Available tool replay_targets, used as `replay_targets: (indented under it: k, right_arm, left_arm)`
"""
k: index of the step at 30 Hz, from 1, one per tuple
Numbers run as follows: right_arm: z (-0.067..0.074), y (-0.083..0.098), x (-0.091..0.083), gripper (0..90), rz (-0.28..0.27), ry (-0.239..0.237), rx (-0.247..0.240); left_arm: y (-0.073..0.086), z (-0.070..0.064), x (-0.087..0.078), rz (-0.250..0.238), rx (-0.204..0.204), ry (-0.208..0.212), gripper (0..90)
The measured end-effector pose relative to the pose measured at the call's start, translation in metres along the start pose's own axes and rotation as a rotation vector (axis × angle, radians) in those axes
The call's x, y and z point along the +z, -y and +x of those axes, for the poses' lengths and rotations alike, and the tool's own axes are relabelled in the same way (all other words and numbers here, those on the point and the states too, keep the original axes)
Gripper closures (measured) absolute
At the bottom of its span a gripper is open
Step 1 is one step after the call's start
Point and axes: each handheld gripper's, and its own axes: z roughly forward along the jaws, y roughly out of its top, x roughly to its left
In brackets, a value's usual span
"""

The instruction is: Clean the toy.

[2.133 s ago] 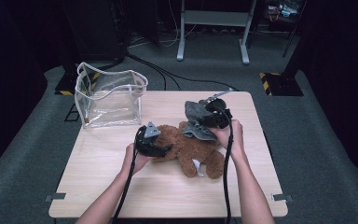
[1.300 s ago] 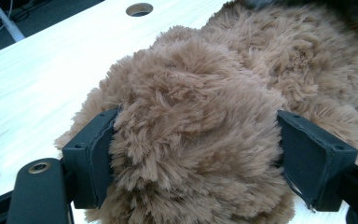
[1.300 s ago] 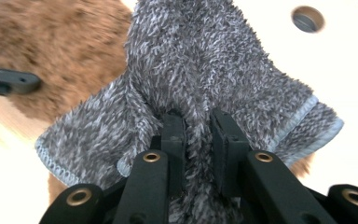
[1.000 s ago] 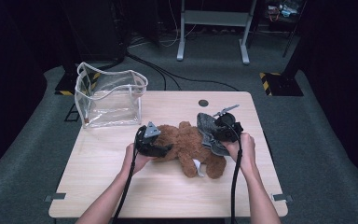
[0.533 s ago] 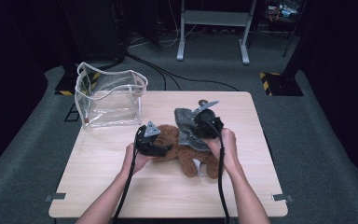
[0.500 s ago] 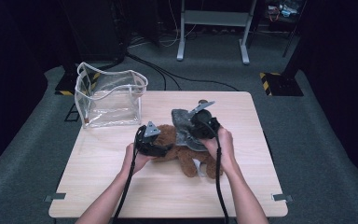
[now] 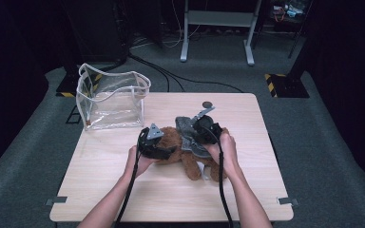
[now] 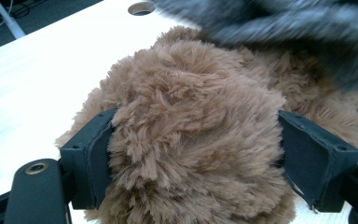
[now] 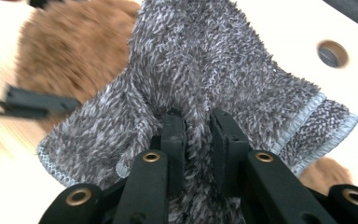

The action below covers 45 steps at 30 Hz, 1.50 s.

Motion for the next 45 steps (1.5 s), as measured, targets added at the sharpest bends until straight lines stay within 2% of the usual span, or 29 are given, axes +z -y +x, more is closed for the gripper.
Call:
replay_targets:
  k: [2, 6, 7, 9, 12, 16, 17, 18, 19, 22, 23, 24, 26, 29, 31, 32, 33, 36, 37, 38, 45]
  right_arm:
    - [-0.009, 0.008, -0.005, 76.7, -0.001, 0.006, 0.017]
    - [-0.023, 0.024, -0.014, 76.8, -0.009, 0.025, 0.096]
    - [-0.027, 0.028, -0.016, 76.8, -0.007, 0.029, 0.096]
    - [-0.034, 0.035, -0.019, 76.8, -0.004, 0.056, 0.126]
    - [-0.043, 0.047, -0.021, 76.8, 0.004, 0.059, 0.163]
    - [-0.047, 0.053, -0.026, 76.6, -0.006, 0.068, 0.183]
    - [-0.046, 0.053, -0.028, 76.6, -0.022, 0.054, 0.190]
    - [-0.040, 0.049, -0.036, 76.6, -0.069, 0.044, 0.180]
    - [-0.040, 0.049, -0.036, 76.6, -0.069, 0.044, 0.180]
    - [-0.020, 0.036, -0.041, 76.6, -0.106, 0.008, 0.131]
    - [-0.004, 0.028, -0.037, 76.5, -0.103, -0.010, 0.098]
    - [-0.004, 0.028, -0.037, 76.5, -0.103, -0.010, 0.098]
    - [0.009, 0.022, -0.028, 76.5, -0.094, -0.028, 0.048]
    - [0.026, 0.014, -0.012, 76.3, -0.068, -0.055, 0.002]
    - [0.036, 0.012, 0.001, 76.3, -0.052, -0.037, -0.023]
    - [0.040, 0.013, 0.005, 76.4, -0.031, -0.026, -0.005]
    - [0.040, 0.014, 0.008, 76.4, -0.014, -0.019, -0.011]
    - [0.035, 0.019, 0.010, 76.5, -0.041, -0.026, -0.007]
    - [0.035, 0.022, 0.008, 76.6, -0.028, -0.033, 0.025]
    - [0.031, 0.024, 0.008, 76.6, -0.041, -0.035, 0.003]
    - [0.018, 0.047, -0.002, 76.8, -0.034, -0.039, 0.067]
  left_arm:
    - [0.000, 0.000, 0.000, 0.000, 0.001, -0.001, 19.0]
    - [-0.001, -0.001, 0.000, -0.002, 0.003, -0.001, 19.1]
    - [-0.001, -0.001, 0.000, 0.001, 0.003, -0.002, 19.1]
    - [-0.001, -0.001, 0.000, -0.002, 0.008, -0.005, 19.2]
    - [-0.001, -0.001, 0.000, 0.001, 0.008, -0.007, 19.1]
    - [-0.002, -0.001, 0.000, 0.001, 0.007, -0.012, 19.0]
    - [-0.001, -0.001, 0.000, 0.005, 0.005, -0.012, 18.9]
    - [-0.001, 0.000, 0.000, 0.004, -0.002, -0.009, 18.9]
    - [-0.001, 0.000, 0.000, 0.002, -0.004, -0.008, 18.9]
    - [-0.001, 0.000, 0.000, 0.003, -0.005, -0.009, 18.9]
    - [-0.001, 0.000, 0.000, 0.004, -0.005, -0.007, 18.9]
    - [-0.001, 0.000, 0.000, 0.002, -0.008, -0.009, 18.9]
    - [-0.002, 0.000, 0.000, 0.004, -0.010, -0.007, 18.8]
    - [-0.002, 0.000, 0.000, 0.007, -0.007, -0.007, 18.8]
    - [-0.002, 0.001, 0.000, 0.006, -0.010, -0.006, 18.8]
    - [-0.002, 0.001, 0.000, 0.006, -0.011, -0.007, 18.8]
    - [-0.002, 0.001, 0.000, 0.006, -0.011, -0.007, 18.8]
    - [-0.002, 0.001, 0.000, 0.003, -0.008, -0.003, 19.0]
    - [-0.002, 0.001, 0.000, 0.003, -0.006, -0.003, 19.0]
    - [-0.002, 0.001, 0.000, 0.003, -0.006, -0.003, 19.0]
    - [-0.002, 0.001, 0.000, 0.000, -0.009, 0.000, 19.1]
